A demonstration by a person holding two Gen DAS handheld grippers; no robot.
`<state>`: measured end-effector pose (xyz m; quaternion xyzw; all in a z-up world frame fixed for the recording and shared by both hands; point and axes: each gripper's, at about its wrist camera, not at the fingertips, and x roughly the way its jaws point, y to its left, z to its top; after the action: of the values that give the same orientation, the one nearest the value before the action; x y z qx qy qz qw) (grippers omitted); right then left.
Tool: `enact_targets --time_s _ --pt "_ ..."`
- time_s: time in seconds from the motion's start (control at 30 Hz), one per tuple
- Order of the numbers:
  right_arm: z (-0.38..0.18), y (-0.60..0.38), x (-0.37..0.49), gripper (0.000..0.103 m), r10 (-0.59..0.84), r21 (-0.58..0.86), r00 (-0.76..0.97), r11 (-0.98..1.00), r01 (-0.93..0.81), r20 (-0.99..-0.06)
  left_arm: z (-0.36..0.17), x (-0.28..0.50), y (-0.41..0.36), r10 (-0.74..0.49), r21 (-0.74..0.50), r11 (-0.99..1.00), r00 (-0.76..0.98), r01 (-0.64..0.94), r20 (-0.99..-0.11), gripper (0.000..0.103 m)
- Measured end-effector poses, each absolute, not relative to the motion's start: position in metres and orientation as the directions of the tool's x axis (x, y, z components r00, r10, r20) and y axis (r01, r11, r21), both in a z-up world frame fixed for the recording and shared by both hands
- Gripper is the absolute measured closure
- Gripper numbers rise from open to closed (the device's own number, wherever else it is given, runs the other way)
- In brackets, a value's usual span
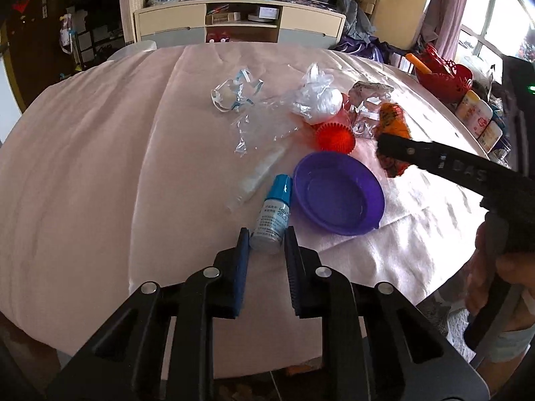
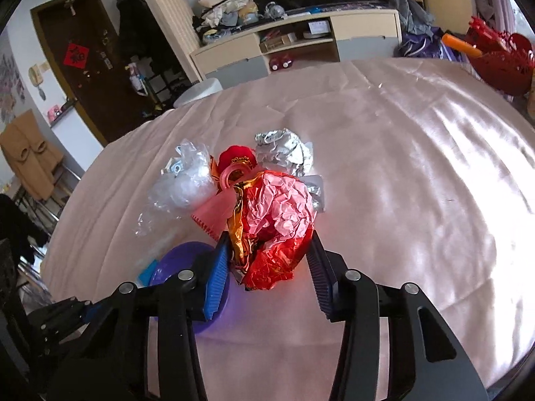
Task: Collect trash
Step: 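Grasp the blue-capped bottle with the left tool while the right tool grasps the red foil wrapper, then lower bottle and red foil into the black bin and release both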
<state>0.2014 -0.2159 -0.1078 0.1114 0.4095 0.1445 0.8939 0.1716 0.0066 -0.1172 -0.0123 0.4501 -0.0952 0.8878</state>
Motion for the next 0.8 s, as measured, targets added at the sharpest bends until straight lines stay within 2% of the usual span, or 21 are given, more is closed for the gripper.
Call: enact_targets --time_s 0.47,0.63,0.8 --pt "-0.084 -0.230 0.108 0.057 0.368 0.291 0.645 0.929 -0.227 -0.670 -0.076 0.096 -0.006 -0.186 -0.094 0.979 0.621 0.179 -0.761 0.085" --pt "-0.078 -0.231 0.074 0.057 0.369 0.275 0.653 0.929 -0.246 -0.662 -0.076 0.063 -0.012 -0.221 -0.127 0.973 0.621 0.192 -0.752 0.085" --pt "-0.091 -0.235 0.050 0.057 0.361 0.272 0.625 0.932 -0.238 -0.692 -0.086 0.037 -0.022 -0.238 -0.141 0.969 0.616 0.202 -0.751 0.085"
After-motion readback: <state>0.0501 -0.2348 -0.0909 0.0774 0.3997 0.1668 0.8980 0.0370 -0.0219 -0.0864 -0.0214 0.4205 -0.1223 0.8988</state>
